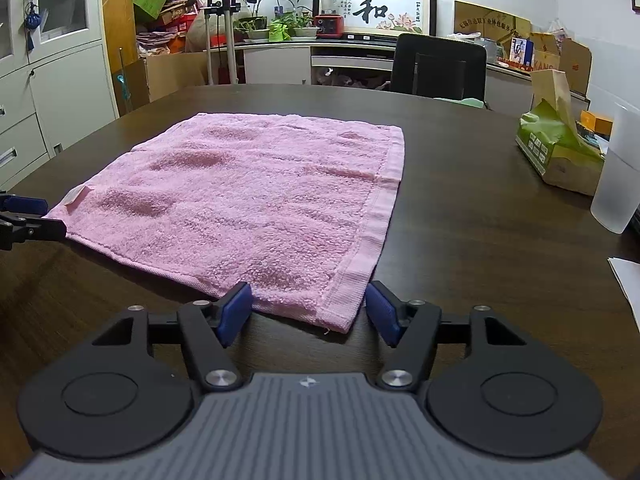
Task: Fold towel
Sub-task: 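Grasp the labeled towel edge with the right gripper while the left gripper grasps it too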
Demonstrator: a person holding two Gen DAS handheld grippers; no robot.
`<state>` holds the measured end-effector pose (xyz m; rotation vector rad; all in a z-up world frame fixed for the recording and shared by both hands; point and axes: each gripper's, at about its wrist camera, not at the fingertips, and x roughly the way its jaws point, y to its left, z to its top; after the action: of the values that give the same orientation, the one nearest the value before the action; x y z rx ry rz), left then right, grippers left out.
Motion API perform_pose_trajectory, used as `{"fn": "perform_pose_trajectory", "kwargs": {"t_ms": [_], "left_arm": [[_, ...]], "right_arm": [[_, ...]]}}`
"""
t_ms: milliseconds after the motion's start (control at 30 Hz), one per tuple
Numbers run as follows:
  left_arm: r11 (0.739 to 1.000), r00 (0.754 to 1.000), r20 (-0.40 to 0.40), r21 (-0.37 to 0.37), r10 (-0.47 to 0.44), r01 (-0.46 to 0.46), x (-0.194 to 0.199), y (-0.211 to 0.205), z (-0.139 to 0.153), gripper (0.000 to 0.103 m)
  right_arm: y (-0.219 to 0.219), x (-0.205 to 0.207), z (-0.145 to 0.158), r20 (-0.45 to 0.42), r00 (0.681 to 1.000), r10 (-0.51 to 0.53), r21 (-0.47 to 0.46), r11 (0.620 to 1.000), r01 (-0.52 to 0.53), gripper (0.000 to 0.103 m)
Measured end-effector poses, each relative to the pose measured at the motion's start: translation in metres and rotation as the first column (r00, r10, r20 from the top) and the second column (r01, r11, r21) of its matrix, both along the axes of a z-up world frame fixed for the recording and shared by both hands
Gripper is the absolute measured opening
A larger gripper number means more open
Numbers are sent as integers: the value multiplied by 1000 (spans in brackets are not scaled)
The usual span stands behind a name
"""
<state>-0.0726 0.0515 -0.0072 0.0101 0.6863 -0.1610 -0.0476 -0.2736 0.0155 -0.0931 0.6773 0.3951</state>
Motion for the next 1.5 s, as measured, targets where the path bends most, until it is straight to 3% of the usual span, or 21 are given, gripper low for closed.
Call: {"fn": "perform_pose_trajectory", "kwargs": {"t_ms": [233,433,533,600,667,733,833,900,1133,1300,1500], "left_arm": [[999,1000,4,31,-9,9,0,-4,1,87],[999,999,19,37,-31,30,-2,-7,3,72],[999,999,22,38,-36,35,-3,-9,3,69],[999,999,23,38,-37,36,-3,-10,3,66],[998,999,27,35,-44,43,-4,-12,3,59],[998,998,33,28,-56,55,-6,-13,3,41],[997,997,36,19,-69,69,-7,-16,2,27],[997,997,36,8,-73,73,-7,-18,2,20],[998,997,35,-9,-63,63,-10,-21,3,8],[998,997,47,-5,-60,60,-21,-22,8,7],[995,988,124,-4,-96,97,-57,-25,32,7]], "right_arm": [[5,3,-2,-15,1000,-15,-24,1000,14,95],[7,3,-3,-15,1000,-9,-30,1000,9,97],[7,1,-3,-8,1000,2,-29,1000,-3,89],[7,0,-2,1,1000,-2,-25,1000,2,78],[5,-2,0,12,1000,-10,-16,1000,10,45],[3,-3,1,18,1000,-21,-11,1000,21,40],[2,-6,1,21,1000,-19,-10,1000,20,30],[1,-8,1,22,999,-23,-5,1000,24,18],[0,-23,5,57,998,-30,18,999,29,12],[-13,-36,5,55,997,-47,103,994,41,12],[-32,-80,31,148,987,-68,224,974,34,12]]}}
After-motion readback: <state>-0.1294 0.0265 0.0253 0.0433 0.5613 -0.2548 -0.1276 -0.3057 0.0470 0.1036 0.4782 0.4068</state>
